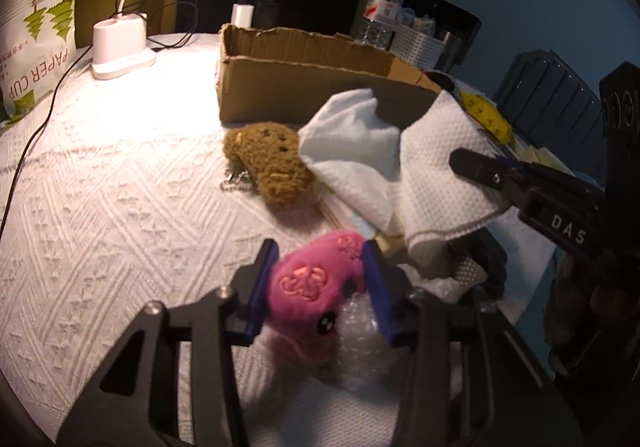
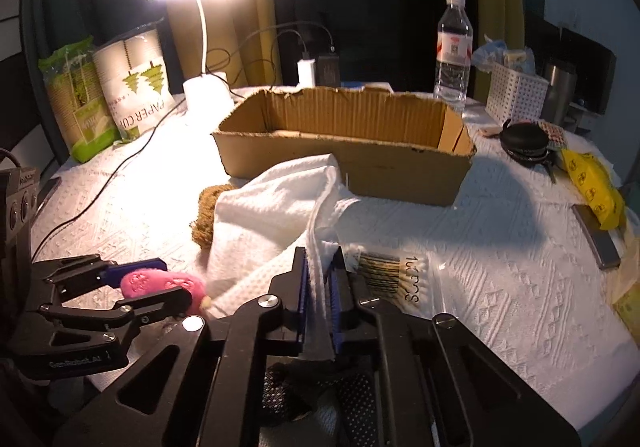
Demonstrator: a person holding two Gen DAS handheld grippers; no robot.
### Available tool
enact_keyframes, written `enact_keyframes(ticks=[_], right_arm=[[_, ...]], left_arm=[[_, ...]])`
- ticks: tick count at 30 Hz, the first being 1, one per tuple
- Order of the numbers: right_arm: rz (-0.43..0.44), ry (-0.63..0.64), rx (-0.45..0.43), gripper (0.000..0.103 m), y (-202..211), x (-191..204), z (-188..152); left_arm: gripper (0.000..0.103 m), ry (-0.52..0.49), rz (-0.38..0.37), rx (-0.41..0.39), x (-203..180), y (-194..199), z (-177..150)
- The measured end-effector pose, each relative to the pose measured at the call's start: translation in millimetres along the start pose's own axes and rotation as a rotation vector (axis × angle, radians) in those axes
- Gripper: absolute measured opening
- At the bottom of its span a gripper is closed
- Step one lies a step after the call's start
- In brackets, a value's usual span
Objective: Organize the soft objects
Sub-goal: 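Grasp the white tissue with the right gripper while the left gripper grasps the pink plush toy, then carry the tissue and plush into the cardboard box and open both grippers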
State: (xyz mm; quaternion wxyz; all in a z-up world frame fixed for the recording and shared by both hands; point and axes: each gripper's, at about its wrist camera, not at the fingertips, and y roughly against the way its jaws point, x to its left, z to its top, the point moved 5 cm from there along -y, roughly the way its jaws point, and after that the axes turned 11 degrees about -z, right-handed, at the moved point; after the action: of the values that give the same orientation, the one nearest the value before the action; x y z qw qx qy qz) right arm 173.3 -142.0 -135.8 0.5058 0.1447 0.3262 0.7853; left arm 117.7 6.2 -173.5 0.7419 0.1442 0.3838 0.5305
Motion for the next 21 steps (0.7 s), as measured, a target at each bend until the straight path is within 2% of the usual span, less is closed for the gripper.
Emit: enact_keyframes(ticks=[5, 11, 21], right_arm=[[-0.006, -0.012, -0.037, 0.010, 14.7, -3.1, 7.1], [-0.017, -0.018, -0.074, 0.010, 32.2, -7.0, 12.4], [-0.033, -0.040, -0.122, 0.010, 56.2, -18.7, 20.9]], left_arm=[[0.029, -0.014, -0.016, -0.017, -7.1, 9.0, 4.4], [0.026, -0.036, -0.018, -0.044, -16.7, 21.0, 9.8], [0.025, -0.070, -0.018, -0.102, -30.8, 42.7, 27.7]])
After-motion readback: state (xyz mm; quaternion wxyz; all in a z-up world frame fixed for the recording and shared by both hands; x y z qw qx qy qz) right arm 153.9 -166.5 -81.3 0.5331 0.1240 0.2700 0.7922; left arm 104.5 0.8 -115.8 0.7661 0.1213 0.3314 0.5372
